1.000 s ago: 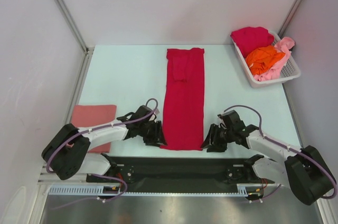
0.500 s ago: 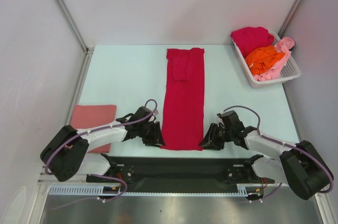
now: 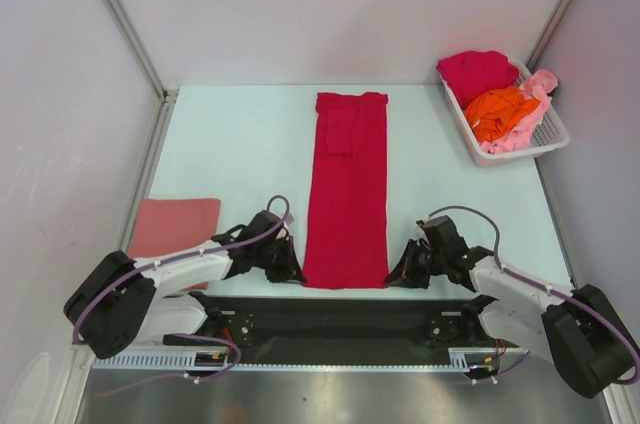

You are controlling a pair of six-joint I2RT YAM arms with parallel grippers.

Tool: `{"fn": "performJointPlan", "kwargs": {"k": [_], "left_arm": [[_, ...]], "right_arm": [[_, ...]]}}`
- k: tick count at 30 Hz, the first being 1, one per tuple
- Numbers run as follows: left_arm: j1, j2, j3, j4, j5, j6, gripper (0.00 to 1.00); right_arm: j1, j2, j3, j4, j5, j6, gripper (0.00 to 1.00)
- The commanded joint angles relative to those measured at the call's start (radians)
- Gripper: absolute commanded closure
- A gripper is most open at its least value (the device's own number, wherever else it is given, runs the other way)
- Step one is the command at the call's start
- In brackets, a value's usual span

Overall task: Fold and stack the t-shirts
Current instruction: Fold the tshirt

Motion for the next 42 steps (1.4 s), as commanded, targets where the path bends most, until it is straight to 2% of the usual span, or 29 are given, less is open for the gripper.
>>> {"fn": "performJointPlan", "kwargs": {"k": [1, 6, 9, 13, 16, 21, 25, 26, 31, 37, 42], "left_arm": [[-0.043, -0.078, -0.045, 0.045, 0.004, -0.11, 1.0], [-0.132, -0.141, -0.097, 0.133, -0.009, -0.265, 1.0], [-0.169, -0.184, -0.099, 0.134, -0.045, -0.31, 1.0], [-0.177, -0.239, -0.09, 0.112, -0.071, -0.321, 1.0], [-0.172, -0.258, -0.001, 0.056, -0.109, -0.301, 1.0], [-0.091, -0.197, 0.131, 0.004, -0.125, -0.246, 1.0], [0.067, -0.073, 0.237, 0.012, -0.031, -0.163, 1.0], [0.092, -0.031, 0.296, 0.01, -0.011, -0.142, 1.0], [0.222, 0.176, 0.499, -0.025, 0.047, -0.028, 1.0], [0.31, 0.378, 0.743, -0.089, 0.11, 0.085, 1.0], [0.345, 0.521, 0.832, -0.08, 0.15, 0.096, 1.0]], "right_arm": [[0.006, -0.049, -0.009, -0.098, 0.008, -0.018, 1.0], [0.016, -0.143, -0.015, -0.132, -0.021, -0.014, 1.0], [0.021, -0.209, -0.02, -0.182, -0.035, -0.002, 1.0], [0.021, -0.307, 0.015, -0.268, -0.04, 0.003, 1.0], [-0.003, -0.278, 0.114, -0.307, -0.035, -0.031, 1.0], [-0.121, -0.068, 0.316, -0.354, -0.073, -0.202, 1.0], [-0.232, 0.126, 0.489, -0.336, -0.125, -0.291, 1.0], [-0.256, 0.224, 0.571, -0.341, -0.128, -0.313, 1.0], [-0.3, 0.484, 0.807, -0.377, -0.159, -0.374, 1.0], [-0.33, 0.746, 1.061, -0.416, -0.199, -0.405, 1.0], [-0.355, 0.885, 1.212, -0.486, -0.205, -0.43, 1.0]]}}
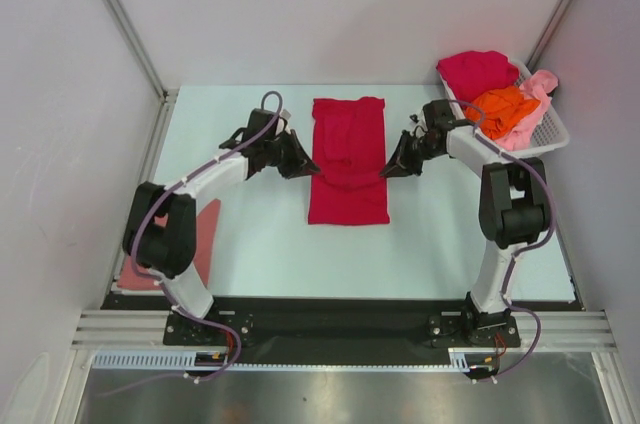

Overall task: Fold and stack the t-shirts
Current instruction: Fold the tshirt

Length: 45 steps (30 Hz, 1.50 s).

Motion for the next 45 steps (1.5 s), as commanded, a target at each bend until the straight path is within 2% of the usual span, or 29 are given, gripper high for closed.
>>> {"fn": "performJointPlan", "kwargs": {"k": [1, 18, 34, 45], "left_arm": [[0.026, 0.076, 0.087, -0.006, 0.07, 0.053, 1.0], [0.09, 0.272, 0.223, 0.012, 0.121, 0.038, 1.0], [0.113, 0.37, 0.312, -0.015, 0.132, 0.024, 1.0], [0.115, 0.396, 0.337, -0.046, 0.112, 0.03, 0.97]], "right_arm": [[-0.028, 0.061, 0.112, -0.072, -0.032, -0.045, 1.0], [-0.085, 0.293, 0.323, -0.106, -0.104, -0.062, 1.0], [-0.102, 0.404, 0.439, -0.131, -0.131, -0.066, 1.0], [-0.107, 0.462, 0.501, -0.146, -0.146, -0.068, 0.89]]}}
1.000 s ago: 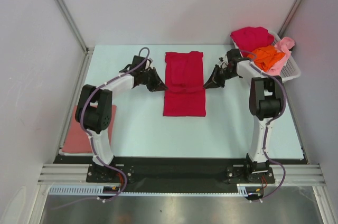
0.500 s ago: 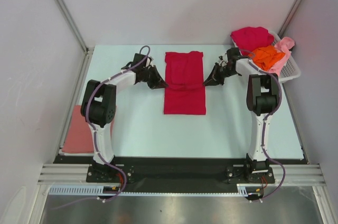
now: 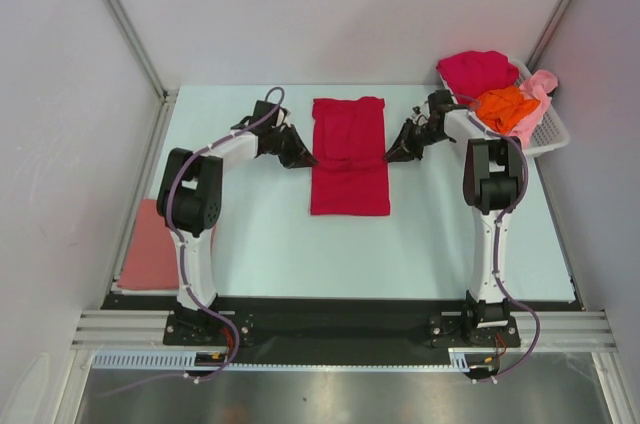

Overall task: Fold and stack the t-shirts
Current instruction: Fold the tshirt

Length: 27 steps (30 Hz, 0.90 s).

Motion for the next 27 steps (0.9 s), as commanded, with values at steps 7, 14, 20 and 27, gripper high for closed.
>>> {"fn": "performJointPlan", "kwargs": {"k": [7, 14, 20, 27], "left_arm": [[0.014, -0.057, 0.148, -0.167, -0.142, 0.188, 0.5], [-0.037, -0.202, 0.04, -0.135, -0.067, 0.253, 0.5], [-0.137, -0.15, -0.063, -0.008, -0.006, 0.172, 0.58], [-0.149, -0.036, -0.028, 0.04, -0.009, 0.171, 0.55]], "right_arm": [[-0.028, 0.033, 0.198, -0.198, 0.102, -0.129, 0.64], [0.036, -0.194, 0.022, -0.165, 0.302, -0.168, 0.53], [0.185, -0.306, -0.207, 0.022, 0.498, -0.071, 0.63], [0.294, -0.219, -0.19, 0.094, 0.543, -0.033, 0.57]]}}
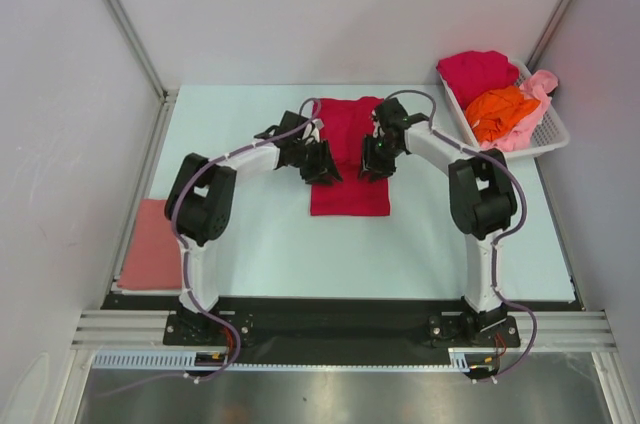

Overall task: Fold and stack the t-shirts
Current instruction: Fold the tshirt

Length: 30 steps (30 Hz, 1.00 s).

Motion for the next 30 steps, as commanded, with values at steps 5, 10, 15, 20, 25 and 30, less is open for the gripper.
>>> {"fn": "performJointPlan", "kwargs": {"k": [5, 10, 15, 20, 25, 30], "left_arm": [[0.019, 0.123, 0.121, 0.062, 0.003, 0.014, 0.55], [0.038, 0.223, 0.277, 0.018, -0.008, 0.049, 0.55], [0.071, 0.309, 0.461, -0.077, -0.039, 0.072, 0.54], [0.096, 0.311, 0.595, -0.15, -0.073, 0.083, 0.53], [0.094, 0.191, 0.511, -0.153, -0.051, 0.106, 0.51], [0.096, 0.113, 0.361, -0.076, 0.002, 0.068, 0.52]], "right_arm": [[-0.004, 0.118, 0.093, 0.075, 0.069, 0.029, 0.57], [-0.009, 0.201, 0.252, 0.005, 0.109, -0.006, 0.57], [-0.049, 0.352, 0.51, -0.115, 0.105, -0.012, 0.55], [-0.109, 0.439, 0.78, -0.215, 0.045, -0.016, 0.56], [-0.176, 0.315, 0.627, -0.167, -0.169, -0.026, 0.57], [-0.217, 0.171, 0.327, -0.033, -0.271, 0.0, 0.57]]}}
